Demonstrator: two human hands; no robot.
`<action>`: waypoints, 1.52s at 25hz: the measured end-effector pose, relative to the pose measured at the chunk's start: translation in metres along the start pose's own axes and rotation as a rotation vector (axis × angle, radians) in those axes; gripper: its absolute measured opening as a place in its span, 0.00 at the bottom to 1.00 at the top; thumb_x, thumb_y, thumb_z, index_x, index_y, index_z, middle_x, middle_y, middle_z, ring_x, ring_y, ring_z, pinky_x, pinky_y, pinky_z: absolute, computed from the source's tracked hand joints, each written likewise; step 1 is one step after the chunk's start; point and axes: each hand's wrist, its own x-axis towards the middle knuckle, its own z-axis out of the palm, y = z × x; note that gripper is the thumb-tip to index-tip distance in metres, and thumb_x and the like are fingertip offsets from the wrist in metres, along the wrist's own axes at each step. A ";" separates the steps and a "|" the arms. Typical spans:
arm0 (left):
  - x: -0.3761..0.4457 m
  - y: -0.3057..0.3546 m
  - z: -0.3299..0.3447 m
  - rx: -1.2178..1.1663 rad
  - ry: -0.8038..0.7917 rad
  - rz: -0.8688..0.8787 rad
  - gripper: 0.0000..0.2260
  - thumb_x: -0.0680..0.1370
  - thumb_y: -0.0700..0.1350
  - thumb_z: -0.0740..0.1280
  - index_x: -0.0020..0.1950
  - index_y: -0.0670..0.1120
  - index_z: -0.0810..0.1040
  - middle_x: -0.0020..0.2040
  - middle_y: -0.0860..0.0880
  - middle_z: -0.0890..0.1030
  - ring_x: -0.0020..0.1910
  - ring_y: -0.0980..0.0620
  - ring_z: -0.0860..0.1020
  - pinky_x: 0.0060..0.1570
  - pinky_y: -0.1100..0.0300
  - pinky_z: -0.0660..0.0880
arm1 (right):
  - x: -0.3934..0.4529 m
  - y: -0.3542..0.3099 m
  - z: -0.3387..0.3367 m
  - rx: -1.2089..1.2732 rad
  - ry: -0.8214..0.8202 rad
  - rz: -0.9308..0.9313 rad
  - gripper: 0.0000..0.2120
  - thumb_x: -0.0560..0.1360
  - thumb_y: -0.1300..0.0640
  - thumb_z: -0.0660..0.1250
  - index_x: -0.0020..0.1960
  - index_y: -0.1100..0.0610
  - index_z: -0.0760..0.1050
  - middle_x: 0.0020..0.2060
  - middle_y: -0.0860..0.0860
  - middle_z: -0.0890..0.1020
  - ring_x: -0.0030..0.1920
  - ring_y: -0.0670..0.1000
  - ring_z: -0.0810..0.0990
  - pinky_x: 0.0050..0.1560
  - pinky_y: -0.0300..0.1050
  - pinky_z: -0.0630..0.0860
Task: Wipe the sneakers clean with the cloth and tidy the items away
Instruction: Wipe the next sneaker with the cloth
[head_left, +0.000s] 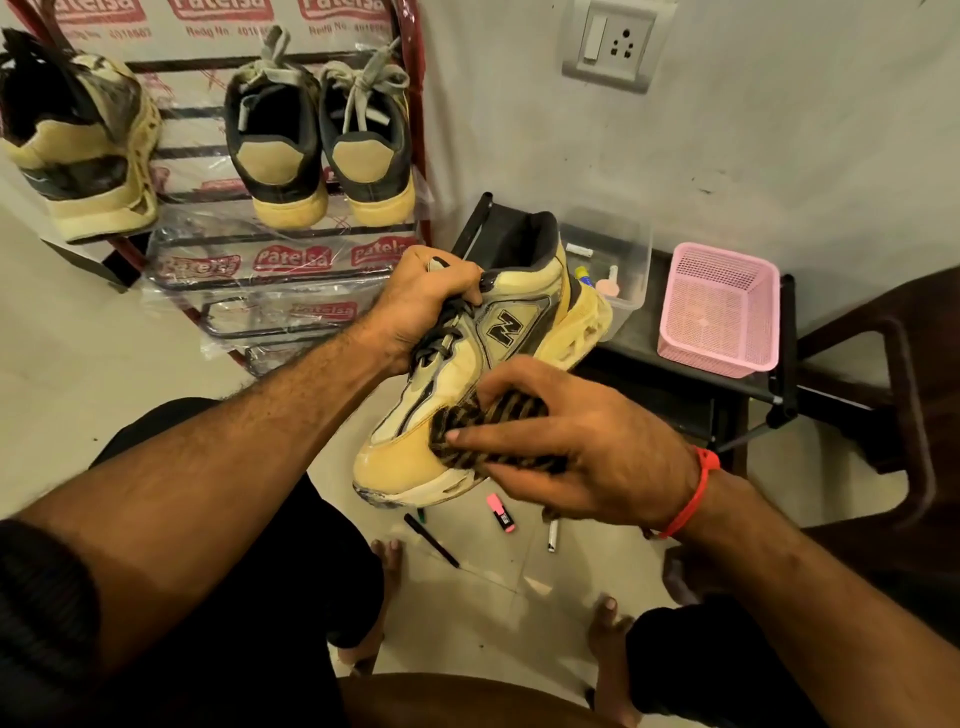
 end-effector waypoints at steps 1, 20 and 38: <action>0.000 -0.001 0.000 -0.002 -0.019 0.001 0.23 0.58 0.45 0.70 0.38 0.24 0.75 0.36 0.36 0.73 0.34 0.41 0.69 0.35 0.54 0.67 | 0.001 0.006 -0.003 -0.054 0.016 0.051 0.16 0.78 0.50 0.67 0.63 0.55 0.80 0.58 0.57 0.76 0.55 0.52 0.77 0.47 0.48 0.82; 0.002 -0.013 0.005 0.023 -0.045 -0.012 0.30 0.57 0.47 0.71 0.44 0.21 0.74 0.40 0.36 0.74 0.39 0.41 0.71 0.36 0.56 0.69 | 0.003 0.022 -0.015 -0.258 0.114 0.324 0.21 0.78 0.45 0.59 0.61 0.54 0.80 0.58 0.58 0.75 0.53 0.54 0.77 0.44 0.50 0.83; 0.001 -0.017 0.009 0.039 -0.104 0.007 0.29 0.62 0.49 0.70 0.44 0.20 0.73 0.40 0.23 0.75 0.40 0.40 0.71 0.41 0.48 0.69 | 0.004 0.017 0.000 -0.156 0.082 0.303 0.21 0.78 0.44 0.60 0.66 0.52 0.77 0.57 0.55 0.73 0.52 0.51 0.75 0.45 0.49 0.81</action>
